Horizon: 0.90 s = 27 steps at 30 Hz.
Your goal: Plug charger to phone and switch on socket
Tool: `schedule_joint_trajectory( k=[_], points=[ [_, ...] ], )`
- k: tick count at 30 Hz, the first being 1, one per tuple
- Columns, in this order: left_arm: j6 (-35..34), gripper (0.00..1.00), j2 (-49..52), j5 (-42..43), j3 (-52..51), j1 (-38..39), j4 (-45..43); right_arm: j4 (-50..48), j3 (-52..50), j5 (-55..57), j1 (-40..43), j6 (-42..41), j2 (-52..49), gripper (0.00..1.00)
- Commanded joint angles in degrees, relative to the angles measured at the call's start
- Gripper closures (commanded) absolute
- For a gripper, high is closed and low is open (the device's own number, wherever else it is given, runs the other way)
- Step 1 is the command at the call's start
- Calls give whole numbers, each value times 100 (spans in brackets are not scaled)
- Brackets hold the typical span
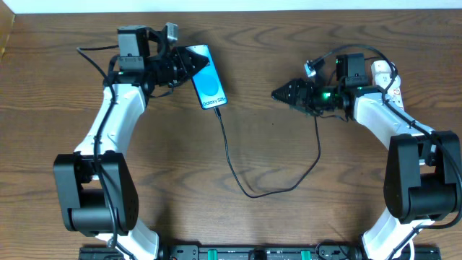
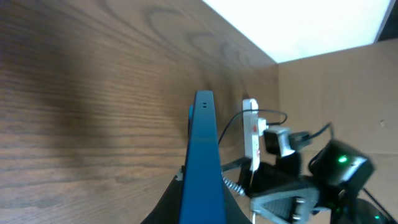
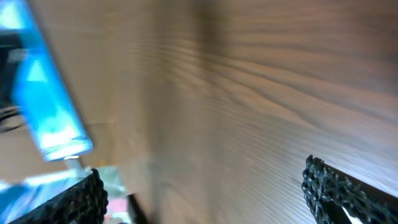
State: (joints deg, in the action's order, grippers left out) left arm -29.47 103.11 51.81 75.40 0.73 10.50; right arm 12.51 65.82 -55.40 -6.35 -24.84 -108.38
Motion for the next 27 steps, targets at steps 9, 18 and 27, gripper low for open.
schedule_joint_trajectory(
  k=[9,18,27],
  points=[
    [160,93,136,-940,87,807,197,-1714,-9,-1622,-7,-1178,-59,1],
    [-127,93,1115,-994,87,1362,254,-3152,-9,-1788,-7,-1974,-59,1],
    [-282,93,1591,-577,87,1652,-9,-3609,-9,-1847,-7,-2181,-59,1]
  ],
)
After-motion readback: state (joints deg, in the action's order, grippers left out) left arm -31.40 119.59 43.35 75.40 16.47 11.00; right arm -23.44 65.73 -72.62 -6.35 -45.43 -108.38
